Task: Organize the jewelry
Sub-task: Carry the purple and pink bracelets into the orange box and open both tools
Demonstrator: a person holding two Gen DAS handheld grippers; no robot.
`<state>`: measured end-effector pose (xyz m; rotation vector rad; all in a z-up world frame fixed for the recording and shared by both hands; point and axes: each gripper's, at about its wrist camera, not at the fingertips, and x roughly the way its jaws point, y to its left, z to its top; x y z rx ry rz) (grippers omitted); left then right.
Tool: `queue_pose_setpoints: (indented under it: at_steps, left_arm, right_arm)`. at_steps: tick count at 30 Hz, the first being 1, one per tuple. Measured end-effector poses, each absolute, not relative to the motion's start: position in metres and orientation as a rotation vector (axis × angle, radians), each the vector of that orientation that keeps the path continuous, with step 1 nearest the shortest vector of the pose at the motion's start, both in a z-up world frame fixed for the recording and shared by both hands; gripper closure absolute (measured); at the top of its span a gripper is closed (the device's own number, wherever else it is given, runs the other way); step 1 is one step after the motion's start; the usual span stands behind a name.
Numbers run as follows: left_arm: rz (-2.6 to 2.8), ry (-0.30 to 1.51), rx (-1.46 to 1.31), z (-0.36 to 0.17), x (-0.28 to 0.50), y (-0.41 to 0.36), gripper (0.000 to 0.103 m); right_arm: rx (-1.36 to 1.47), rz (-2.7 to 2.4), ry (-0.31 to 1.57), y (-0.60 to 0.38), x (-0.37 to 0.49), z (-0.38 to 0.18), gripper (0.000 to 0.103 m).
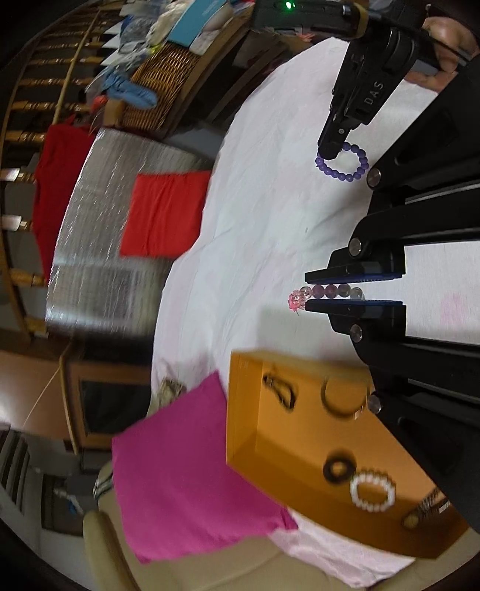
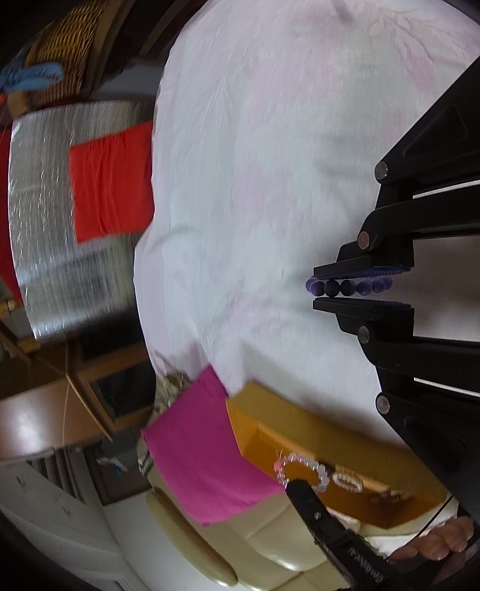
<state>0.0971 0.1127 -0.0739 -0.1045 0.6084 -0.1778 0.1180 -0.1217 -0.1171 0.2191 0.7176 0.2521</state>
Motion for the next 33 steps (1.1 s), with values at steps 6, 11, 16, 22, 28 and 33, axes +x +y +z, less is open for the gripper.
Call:
queue_pose_setpoints:
  at_steps: [6, 11, 16, 22, 28, 33]
  left_arm:
    - [-0.074, 0.575, -0.122, -0.062, 0.087, 0.145, 0.096]
    - [0.013, 0.556, -0.11, -0.055, 0.079, 0.172, 0.096]
    - [0.094, 0.554, -0.106, -0.057, 0.075, 0.202, 0.096]
    - [0.17, 0.574, -0.106, -0.071, 0.077, 0.225, 0.096]
    - [0.218, 0.62, -0.104, -0.091, 0.086, 0.238, 0.095]
    - [0.239, 0.644, -0.104, -0.102, 0.089, 0.243, 0.095]
  right_arm:
    - [0.175, 0.356, 0.678, -0.069, 0.12, -0.083, 0.092]
    - [0.172, 0.428, 0.665, -0.029, 0.125, -0.063, 0.092]
    - [0.16, 0.488, 0.657, 0.01, 0.129, -0.053, 0.092]
    - [0.148, 0.541, 0.659, 0.047, 0.136, -0.05, 0.092]
    - [0.143, 0.565, 0.675, 0.067, 0.143, -0.055, 0.092]
    - [0.131, 0.584, 0.698, 0.081, 0.147, -0.065, 0.092]
